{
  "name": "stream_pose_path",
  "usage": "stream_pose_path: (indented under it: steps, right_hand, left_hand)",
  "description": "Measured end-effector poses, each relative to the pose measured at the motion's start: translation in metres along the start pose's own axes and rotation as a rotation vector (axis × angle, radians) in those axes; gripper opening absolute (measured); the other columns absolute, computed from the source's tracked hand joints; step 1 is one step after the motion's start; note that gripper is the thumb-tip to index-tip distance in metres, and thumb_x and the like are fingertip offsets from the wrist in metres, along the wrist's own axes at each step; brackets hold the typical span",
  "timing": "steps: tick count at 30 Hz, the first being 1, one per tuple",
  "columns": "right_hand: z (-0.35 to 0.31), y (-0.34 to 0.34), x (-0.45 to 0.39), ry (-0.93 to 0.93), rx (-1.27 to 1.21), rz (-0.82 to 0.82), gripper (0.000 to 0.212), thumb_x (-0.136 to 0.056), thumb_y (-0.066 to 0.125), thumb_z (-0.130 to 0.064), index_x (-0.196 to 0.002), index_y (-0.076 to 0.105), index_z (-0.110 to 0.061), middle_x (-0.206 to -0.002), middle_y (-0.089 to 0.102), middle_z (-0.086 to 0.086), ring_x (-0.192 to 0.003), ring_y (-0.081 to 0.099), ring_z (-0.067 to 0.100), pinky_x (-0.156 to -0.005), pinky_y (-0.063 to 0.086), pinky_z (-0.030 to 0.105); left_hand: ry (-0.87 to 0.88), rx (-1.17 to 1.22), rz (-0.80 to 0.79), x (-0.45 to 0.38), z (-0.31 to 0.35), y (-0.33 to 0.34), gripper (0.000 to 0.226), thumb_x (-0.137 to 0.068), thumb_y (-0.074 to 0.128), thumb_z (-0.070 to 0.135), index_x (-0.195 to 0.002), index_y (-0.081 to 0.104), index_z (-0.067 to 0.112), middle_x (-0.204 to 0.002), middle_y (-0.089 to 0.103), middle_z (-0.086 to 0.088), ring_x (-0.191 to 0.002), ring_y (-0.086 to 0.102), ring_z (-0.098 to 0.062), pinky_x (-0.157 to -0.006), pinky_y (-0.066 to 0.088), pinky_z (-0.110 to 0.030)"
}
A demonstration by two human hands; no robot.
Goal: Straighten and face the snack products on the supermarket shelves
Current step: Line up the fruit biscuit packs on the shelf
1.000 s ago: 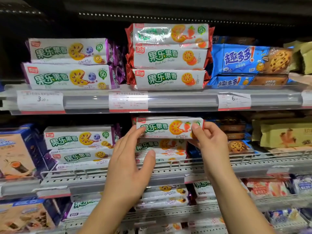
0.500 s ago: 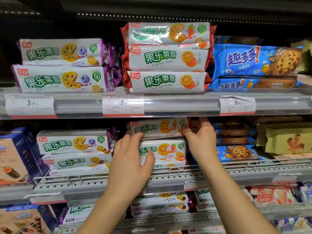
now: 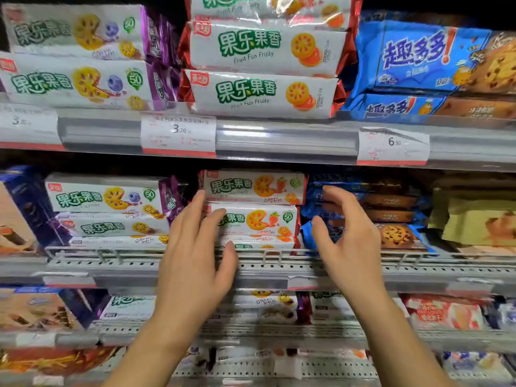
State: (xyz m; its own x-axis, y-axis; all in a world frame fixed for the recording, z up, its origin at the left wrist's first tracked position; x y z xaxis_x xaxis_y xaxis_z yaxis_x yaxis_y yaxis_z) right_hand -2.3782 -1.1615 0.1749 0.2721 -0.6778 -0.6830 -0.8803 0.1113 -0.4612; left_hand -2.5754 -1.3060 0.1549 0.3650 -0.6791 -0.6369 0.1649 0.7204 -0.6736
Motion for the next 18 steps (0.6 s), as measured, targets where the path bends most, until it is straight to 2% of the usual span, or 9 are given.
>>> stream_pose_path:
  steps: [2, 4, 7, 9, 11, 13, 16, 18]
  right_hand:
    - [0.013, -0.009, 0.022, -0.084, 0.080, 0.021, 0.031, -0.093, 0.059, -0.018, -0.124, 0.064, -0.013, -0.116, 0.067, -0.001, -0.107, 0.060, 0.014, -0.093, 0.046, 0.026]
    - [0.032, -0.012, 0.036, -0.122, 0.201, -0.042, 0.032, -0.091, 0.054, -0.023, -0.119, 0.066, -0.012, -0.109, 0.069, 0.001, -0.101, 0.060, 0.019, -0.090, 0.045, 0.031]
    - [0.056, -0.010, 0.044, -0.121, 0.315, -0.185, 0.043, -0.086, 0.055, -0.024, -0.127, 0.063, -0.013, -0.117, 0.069, 0.002, -0.108, 0.059, 0.025, -0.098, 0.042, 0.037]
    - [0.062, -0.009, 0.048, -0.166, 0.293, -0.194, 0.044, -0.086, 0.056, -0.015, -0.129, 0.063, -0.009, -0.123, 0.068, 0.006, -0.115, 0.060, 0.028, -0.103, 0.044, 0.044]
    - [0.064, -0.008, 0.055, -0.276, 0.252, -0.135, 0.039, -0.084, 0.057, -0.002, -0.122, 0.067, 0.000, -0.121, 0.069, 0.013, -0.114, 0.061, 0.033, -0.104, 0.044, 0.047]
    - [0.066, -0.008, 0.062, -0.340, 0.225, -0.085, 0.038, -0.081, 0.059, 0.005, -0.119, 0.068, 0.004, -0.118, 0.069, 0.016, -0.112, 0.061, 0.035, -0.104, 0.044, 0.049]
    - [0.067, -0.009, 0.063, -0.350, 0.203, -0.048, 0.039, -0.082, 0.060, 0.003, -0.121, 0.067, 0.004, -0.119, 0.068, 0.016, -0.114, 0.061, 0.034, -0.105, 0.044, 0.052]
    - [0.068, -0.010, 0.064, -0.347, 0.197, -0.065, 0.041, -0.083, 0.060, 0.002, -0.124, 0.066, 0.004, -0.122, 0.067, 0.015, -0.117, 0.059, 0.032, -0.108, 0.042, 0.052]
  left_hand:
    - [0.056, 0.029, 0.038, 0.015, 0.009, 0.003, 0.043, -0.093, 0.052, 0.028, -0.133, 0.059, 0.011, -0.157, 0.040, -0.006, -0.142, 0.039, -0.028, -0.118, 0.031, -0.040]
    - [0.115, 0.038, 0.033, 0.032, 0.016, 0.015, 0.041, -0.093, 0.050, 0.027, -0.126, 0.064, 0.008, -0.148, 0.050, -0.007, -0.136, 0.046, -0.027, -0.117, 0.032, -0.037]
    - [0.164, 0.054, 0.001, 0.063, 0.029, 0.040, 0.035, -0.091, 0.051, 0.024, -0.116, 0.070, 0.009, -0.131, 0.062, -0.005, -0.120, 0.059, -0.029, -0.107, 0.042, -0.038]
    - [0.189, 0.083, -0.034, 0.085, 0.040, 0.057, 0.032, -0.086, 0.053, 0.021, -0.113, 0.070, 0.014, -0.121, 0.066, 0.000, -0.111, 0.062, -0.026, -0.098, 0.046, -0.037]
    - [0.213, 0.108, -0.120, 0.107, 0.048, 0.078, 0.032, -0.082, 0.055, 0.020, -0.113, 0.065, 0.020, -0.114, 0.066, 0.004, -0.104, 0.061, -0.022, -0.090, 0.046, -0.036]
    - [0.238, 0.033, -0.246, 0.127, 0.052, 0.101, 0.035, -0.080, 0.056, 0.028, -0.114, 0.062, 0.025, -0.113, 0.065, 0.007, -0.102, 0.062, -0.019, -0.087, 0.045, -0.032]
    - [0.196, -0.101, -0.459, 0.153, 0.041, 0.133, 0.042, -0.078, 0.054, 0.039, -0.117, 0.068, 0.029, -0.121, 0.066, 0.010, -0.105, 0.066, -0.016, -0.086, 0.055, -0.028]
    - [0.128, -0.148, -0.596, 0.165, 0.031, 0.150, 0.052, -0.080, 0.053, 0.043, -0.127, 0.065, 0.027, -0.135, 0.063, 0.004, -0.117, 0.065, -0.020, -0.093, 0.056, -0.035]
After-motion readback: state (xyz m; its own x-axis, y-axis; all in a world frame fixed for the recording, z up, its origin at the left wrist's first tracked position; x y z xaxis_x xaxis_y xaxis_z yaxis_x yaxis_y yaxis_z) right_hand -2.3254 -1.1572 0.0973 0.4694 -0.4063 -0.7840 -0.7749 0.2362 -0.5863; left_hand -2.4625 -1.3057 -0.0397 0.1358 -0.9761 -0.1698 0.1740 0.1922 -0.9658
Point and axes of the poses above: each hand's wrist, its own x-axis away from the middle knuckle, its own y-axis out of the palm, z = x × y, the point moved 3 cm from there along -x, towards the middle knuckle
